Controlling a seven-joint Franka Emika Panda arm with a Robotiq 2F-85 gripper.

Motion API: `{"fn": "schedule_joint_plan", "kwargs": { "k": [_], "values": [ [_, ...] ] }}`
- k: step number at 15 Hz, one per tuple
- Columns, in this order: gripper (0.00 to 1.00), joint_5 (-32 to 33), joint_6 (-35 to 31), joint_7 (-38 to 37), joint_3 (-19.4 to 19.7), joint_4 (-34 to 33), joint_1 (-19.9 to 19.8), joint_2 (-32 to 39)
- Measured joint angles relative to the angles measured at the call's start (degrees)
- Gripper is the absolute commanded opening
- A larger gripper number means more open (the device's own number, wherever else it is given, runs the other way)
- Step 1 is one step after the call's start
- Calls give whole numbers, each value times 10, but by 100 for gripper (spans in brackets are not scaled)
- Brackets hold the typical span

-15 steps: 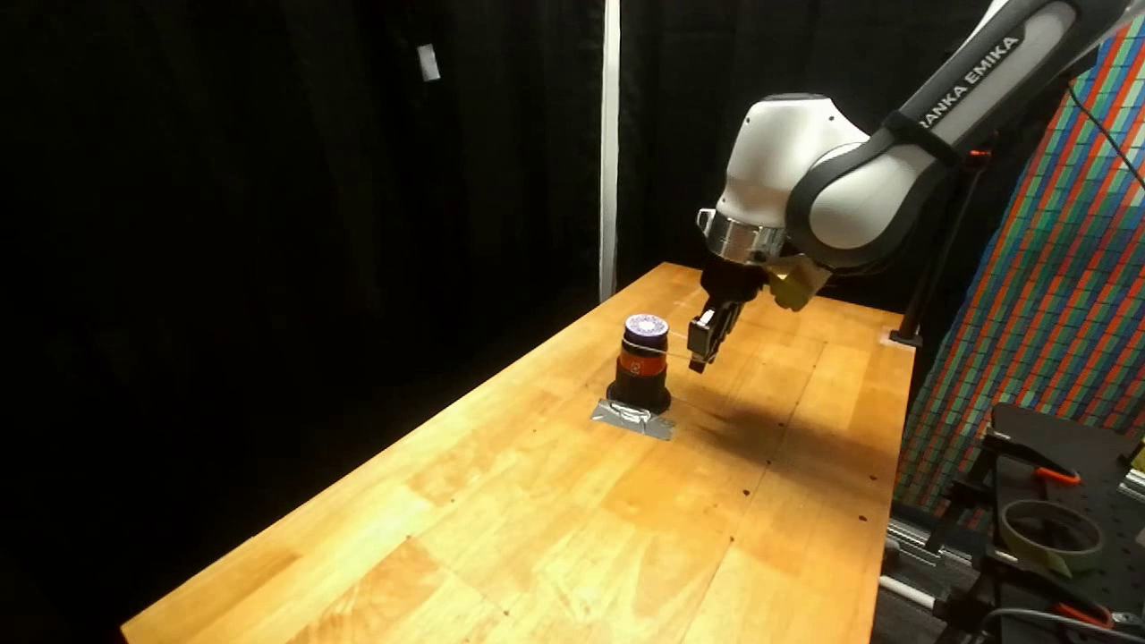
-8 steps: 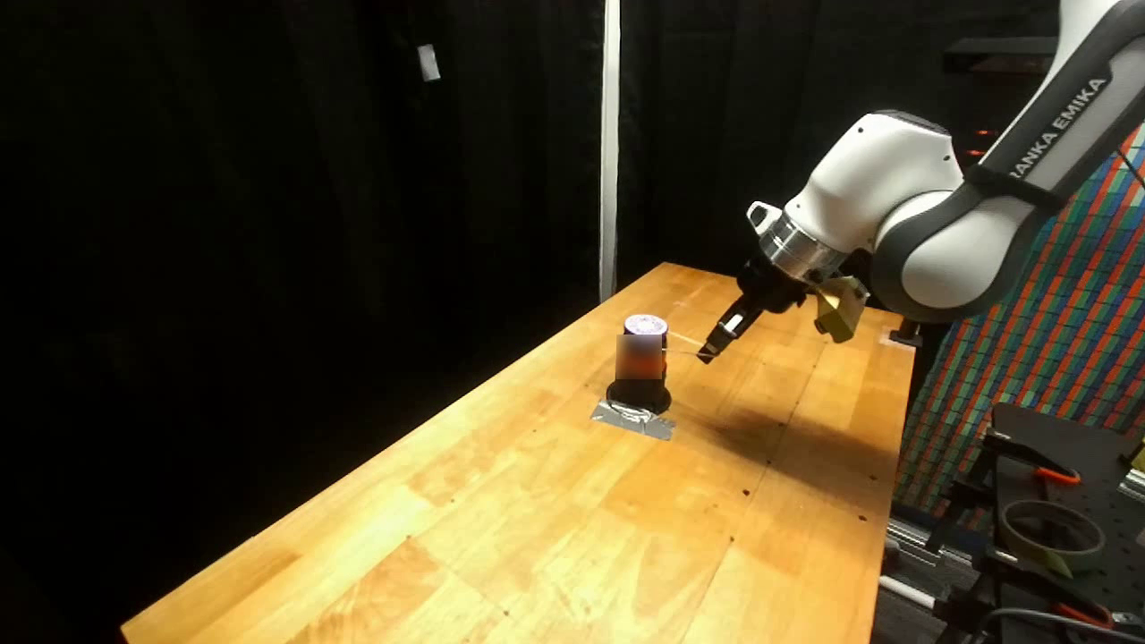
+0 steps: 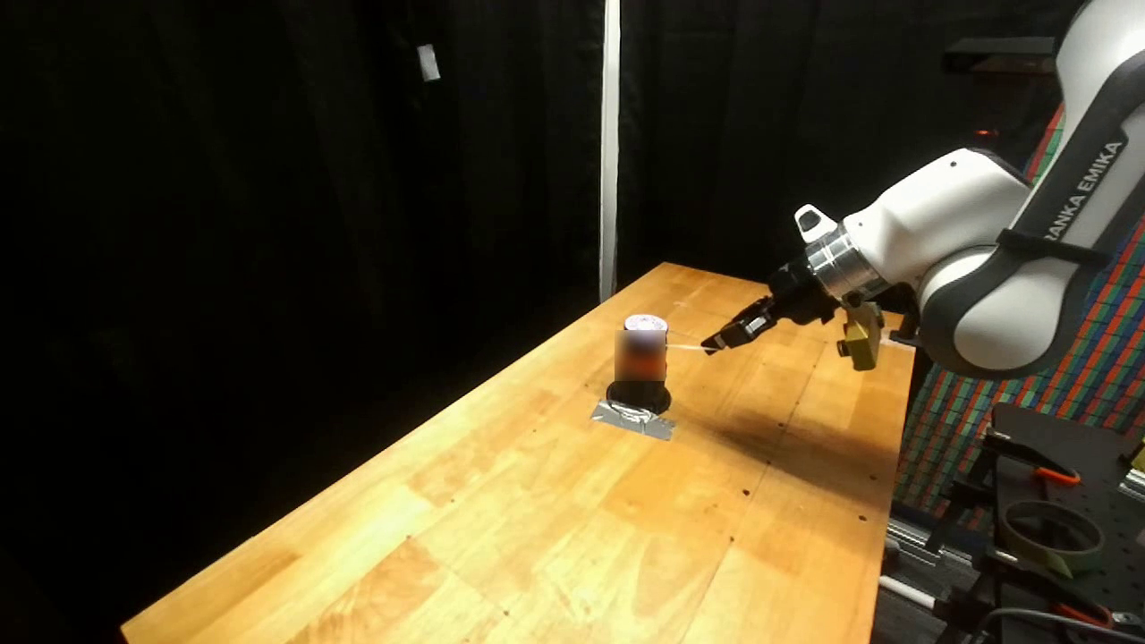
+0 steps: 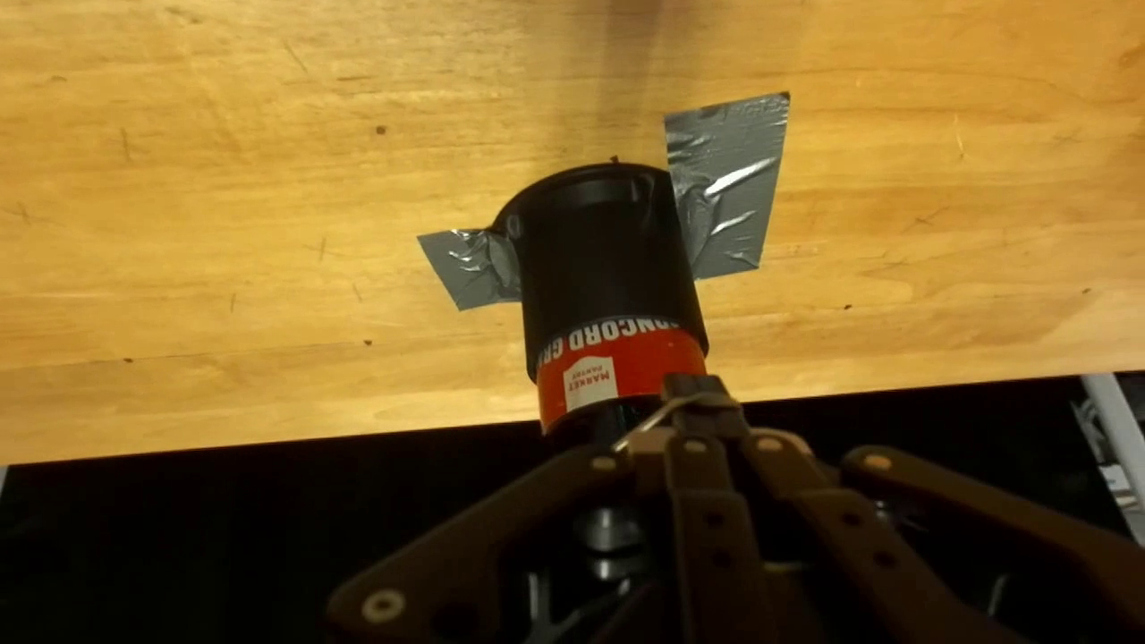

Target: Put the rubber band around the brown cup

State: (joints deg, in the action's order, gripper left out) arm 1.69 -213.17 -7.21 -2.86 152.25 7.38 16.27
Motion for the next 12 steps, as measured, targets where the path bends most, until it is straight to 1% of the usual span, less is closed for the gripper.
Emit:
{"fn": "schedule_joint_plan", "kwargs": {
  "k": [5,10,11,12],
  "values": [
    [0,-5,-115,0,-7,4,-1,45],
    [0,-69,-255,3,-12,3,2,92],
    [26,-80,-282,5,-14,3,3,102],
    [28,-89,-292,5,-15,1,4,109]
  ]
}}
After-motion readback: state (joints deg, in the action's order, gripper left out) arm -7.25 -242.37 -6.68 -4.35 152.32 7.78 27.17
